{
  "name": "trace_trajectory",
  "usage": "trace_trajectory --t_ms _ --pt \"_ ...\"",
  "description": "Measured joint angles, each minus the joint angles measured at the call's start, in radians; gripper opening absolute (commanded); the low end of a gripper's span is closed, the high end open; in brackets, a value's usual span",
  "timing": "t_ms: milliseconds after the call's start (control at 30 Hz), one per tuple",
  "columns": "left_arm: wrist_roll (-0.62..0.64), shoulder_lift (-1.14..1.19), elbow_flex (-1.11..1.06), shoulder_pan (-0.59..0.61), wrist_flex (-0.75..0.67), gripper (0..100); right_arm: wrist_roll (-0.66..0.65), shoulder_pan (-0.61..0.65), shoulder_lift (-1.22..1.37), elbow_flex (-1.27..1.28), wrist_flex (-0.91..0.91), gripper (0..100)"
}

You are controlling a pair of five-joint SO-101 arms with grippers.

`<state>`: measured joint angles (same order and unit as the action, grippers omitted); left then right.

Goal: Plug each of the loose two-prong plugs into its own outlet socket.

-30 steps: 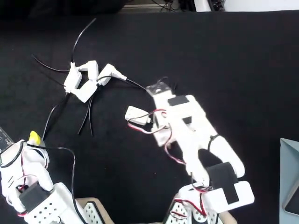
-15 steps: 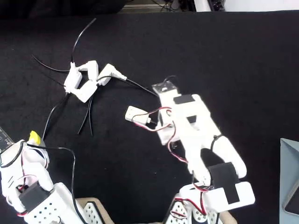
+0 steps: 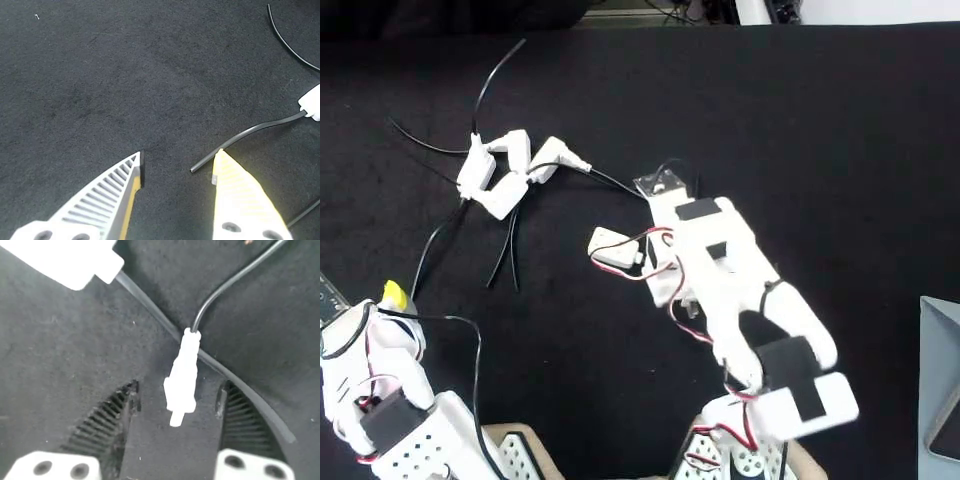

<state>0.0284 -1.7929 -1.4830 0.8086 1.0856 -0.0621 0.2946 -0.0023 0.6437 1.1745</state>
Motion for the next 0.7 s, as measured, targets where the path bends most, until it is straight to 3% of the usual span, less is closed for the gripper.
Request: trace_trajectory --t_ms 133,433,700 --pt "0.000 0.000 0.000 0.000 0.000 23 0.012 0.003 0.071 -0.026 -0.025 24.1" --pt "0.000 0.000 0.000 0.000 0.000 23 0.012 -0.002 0.055 -0.055 -0.021 5.9" --pt "0.000 0.000 0.000 0.000 0.000 23 0.012 -0.002 0.052 -0.055 -0.021 4.6"
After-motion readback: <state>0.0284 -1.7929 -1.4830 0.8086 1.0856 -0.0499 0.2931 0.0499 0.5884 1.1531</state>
